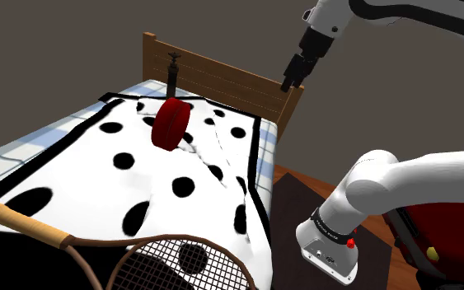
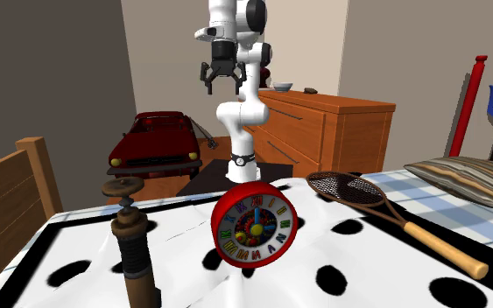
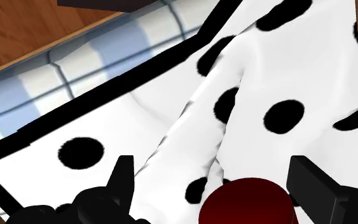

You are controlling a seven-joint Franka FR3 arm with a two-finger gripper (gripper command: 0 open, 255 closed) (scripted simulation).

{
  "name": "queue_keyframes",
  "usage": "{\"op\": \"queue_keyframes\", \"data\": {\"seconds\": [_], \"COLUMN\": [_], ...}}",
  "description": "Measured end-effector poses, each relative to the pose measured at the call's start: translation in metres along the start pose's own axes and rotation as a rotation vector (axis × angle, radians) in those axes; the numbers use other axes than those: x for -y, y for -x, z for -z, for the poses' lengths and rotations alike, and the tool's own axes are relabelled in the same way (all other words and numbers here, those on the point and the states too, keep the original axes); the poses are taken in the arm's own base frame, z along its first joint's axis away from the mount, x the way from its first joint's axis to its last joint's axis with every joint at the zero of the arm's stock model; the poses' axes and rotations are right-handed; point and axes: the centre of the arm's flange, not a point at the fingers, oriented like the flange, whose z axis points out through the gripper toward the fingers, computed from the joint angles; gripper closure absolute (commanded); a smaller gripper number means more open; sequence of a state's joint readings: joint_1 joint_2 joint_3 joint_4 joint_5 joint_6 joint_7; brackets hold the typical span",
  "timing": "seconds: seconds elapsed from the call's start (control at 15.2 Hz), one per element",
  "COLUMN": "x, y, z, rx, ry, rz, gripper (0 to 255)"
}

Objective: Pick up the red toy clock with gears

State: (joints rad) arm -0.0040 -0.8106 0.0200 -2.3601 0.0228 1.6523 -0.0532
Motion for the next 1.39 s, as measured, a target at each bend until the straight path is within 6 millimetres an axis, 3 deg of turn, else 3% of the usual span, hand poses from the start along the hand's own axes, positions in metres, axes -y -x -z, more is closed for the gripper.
{"op": "queue_keyframes", "data": {"seconds": [0.26, 0.59, 0.86, 1.39], "x": [0.020, 0.062, 0.093, 0.135], "y": [-0.015, -0.057, -0.097, -0.183], "z": [-0.014, -0.040, -0.067, -0.122], "rx": [0.005, 0.014, 0.022, 0.038], "ry": [0.007, 0.023, 0.036, 0.060], "rz": [-0.060, -0.207, -0.325, -0.567], "gripper": [0, 0, 0, 0]}}
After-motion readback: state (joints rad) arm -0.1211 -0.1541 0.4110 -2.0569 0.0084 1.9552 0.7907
